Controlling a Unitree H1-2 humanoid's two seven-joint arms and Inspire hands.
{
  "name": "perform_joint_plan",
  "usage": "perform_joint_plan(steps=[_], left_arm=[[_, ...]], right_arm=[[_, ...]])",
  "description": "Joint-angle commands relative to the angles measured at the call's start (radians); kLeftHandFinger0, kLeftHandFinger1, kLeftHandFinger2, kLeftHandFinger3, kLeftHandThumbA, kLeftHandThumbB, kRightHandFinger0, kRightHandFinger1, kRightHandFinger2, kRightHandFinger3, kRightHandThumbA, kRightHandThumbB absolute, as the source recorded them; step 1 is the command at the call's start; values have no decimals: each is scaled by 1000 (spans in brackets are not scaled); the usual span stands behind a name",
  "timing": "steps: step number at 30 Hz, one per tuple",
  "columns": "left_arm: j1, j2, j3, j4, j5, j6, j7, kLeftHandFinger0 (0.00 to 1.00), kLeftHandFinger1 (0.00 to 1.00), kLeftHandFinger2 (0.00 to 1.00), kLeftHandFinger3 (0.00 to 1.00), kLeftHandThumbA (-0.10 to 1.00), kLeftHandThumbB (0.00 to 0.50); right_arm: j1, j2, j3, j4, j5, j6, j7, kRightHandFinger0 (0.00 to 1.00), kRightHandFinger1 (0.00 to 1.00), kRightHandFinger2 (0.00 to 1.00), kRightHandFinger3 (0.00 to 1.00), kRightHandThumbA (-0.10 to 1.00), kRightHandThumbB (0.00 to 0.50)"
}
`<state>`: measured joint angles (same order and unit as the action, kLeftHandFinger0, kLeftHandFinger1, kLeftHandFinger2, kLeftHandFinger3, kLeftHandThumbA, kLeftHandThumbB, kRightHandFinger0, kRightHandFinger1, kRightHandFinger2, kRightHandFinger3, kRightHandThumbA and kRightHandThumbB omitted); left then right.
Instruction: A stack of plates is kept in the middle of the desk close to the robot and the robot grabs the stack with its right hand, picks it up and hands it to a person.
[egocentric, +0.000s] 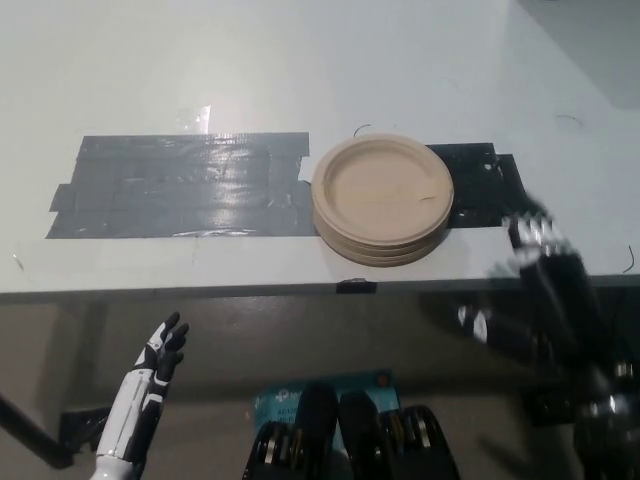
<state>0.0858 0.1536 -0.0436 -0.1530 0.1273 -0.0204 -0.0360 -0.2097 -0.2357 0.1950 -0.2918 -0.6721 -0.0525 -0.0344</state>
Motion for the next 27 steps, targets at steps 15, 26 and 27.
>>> perform_joint_plan(steps=[15,26,27], left_arm=[[-15,14,4,-22,-9,-23,-15,1000,1000,1000,1000,1000,76],[-22,18,6,-24,-7,-18,-15,1000,1000,1000,1000,1000,65],[-23,19,7,-22,-8,-18,-17,1000,1000,1000,1000,1000,66]], right_arm=[[-247,-80,73,323,-92,-23,36,1000,1000,1000,1000,953,366],[-282,-102,121,386,-137,-25,32,1000,1000,1000,1000,990,388],[-288,-103,124,392,-139,-31,24,1000,1000,1000,1000,1000,388]])
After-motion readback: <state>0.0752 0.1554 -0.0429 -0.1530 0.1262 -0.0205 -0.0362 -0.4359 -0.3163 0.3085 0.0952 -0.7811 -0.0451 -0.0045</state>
